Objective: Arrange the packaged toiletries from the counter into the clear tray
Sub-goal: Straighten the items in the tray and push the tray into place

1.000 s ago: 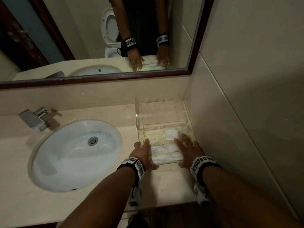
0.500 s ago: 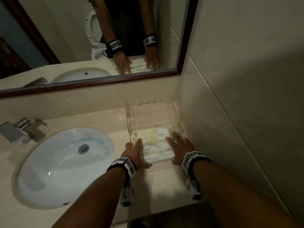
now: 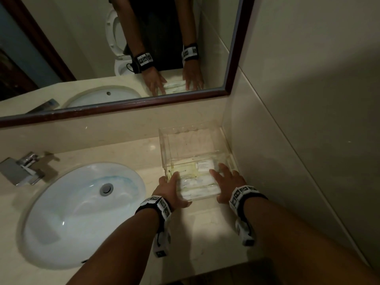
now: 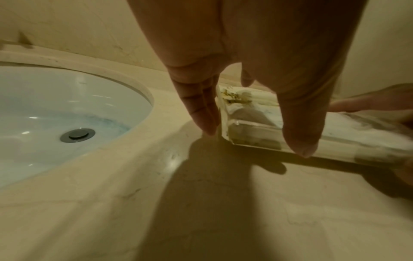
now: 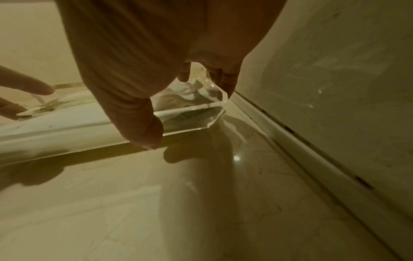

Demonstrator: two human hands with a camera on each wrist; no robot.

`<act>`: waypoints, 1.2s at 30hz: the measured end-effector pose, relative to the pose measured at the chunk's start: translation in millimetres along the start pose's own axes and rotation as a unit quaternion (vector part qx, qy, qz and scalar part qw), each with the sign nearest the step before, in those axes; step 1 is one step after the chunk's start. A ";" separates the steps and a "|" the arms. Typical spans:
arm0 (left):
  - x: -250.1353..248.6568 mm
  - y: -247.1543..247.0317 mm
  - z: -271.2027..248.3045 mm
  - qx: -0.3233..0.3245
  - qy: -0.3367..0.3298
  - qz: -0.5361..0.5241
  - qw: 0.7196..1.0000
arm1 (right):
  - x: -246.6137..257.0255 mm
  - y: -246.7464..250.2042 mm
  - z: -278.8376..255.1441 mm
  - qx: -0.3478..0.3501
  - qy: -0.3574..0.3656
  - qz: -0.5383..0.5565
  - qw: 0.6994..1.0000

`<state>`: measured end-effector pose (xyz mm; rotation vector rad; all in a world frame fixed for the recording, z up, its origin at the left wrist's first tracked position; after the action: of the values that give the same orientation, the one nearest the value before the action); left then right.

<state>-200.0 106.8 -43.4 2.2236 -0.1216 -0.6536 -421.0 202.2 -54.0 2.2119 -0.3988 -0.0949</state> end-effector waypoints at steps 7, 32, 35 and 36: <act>3.3 2.7 9.5 -0.027 0.023 -0.005 0.999 | 2.3 7.8 6.8 -0.043 -0.006 0.033 0.999; -2.8 10.5 20.7 -0.045 0.057 0.008 0.997 | 2.6 13.8 12.9 -0.105 -0.008 0.025 0.994; -2.7 10.5 24.0 -0.030 0.064 0.015 0.997 | 2.9 17.1 14.1 -0.093 -0.007 0.015 0.996; -2.9 11.2 25.6 -0.027 0.065 0.017 0.997 | 3.0 18.7 15.1 -0.092 -0.005 0.011 0.996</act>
<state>-213.8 82.7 -48.1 2.2005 -0.0757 -0.4856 -426.0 179.0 -48.7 2.0269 -0.4035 -0.1260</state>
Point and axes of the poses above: each hand's wrist, its own z-axis towards the middle knuckle, its own y-axis out of the back of the hand, x = y × z, the point moved 3 cm from there along z, towards the middle knuckle, and after that the axes turned 5 degrees about x, right-handed, at the moved point
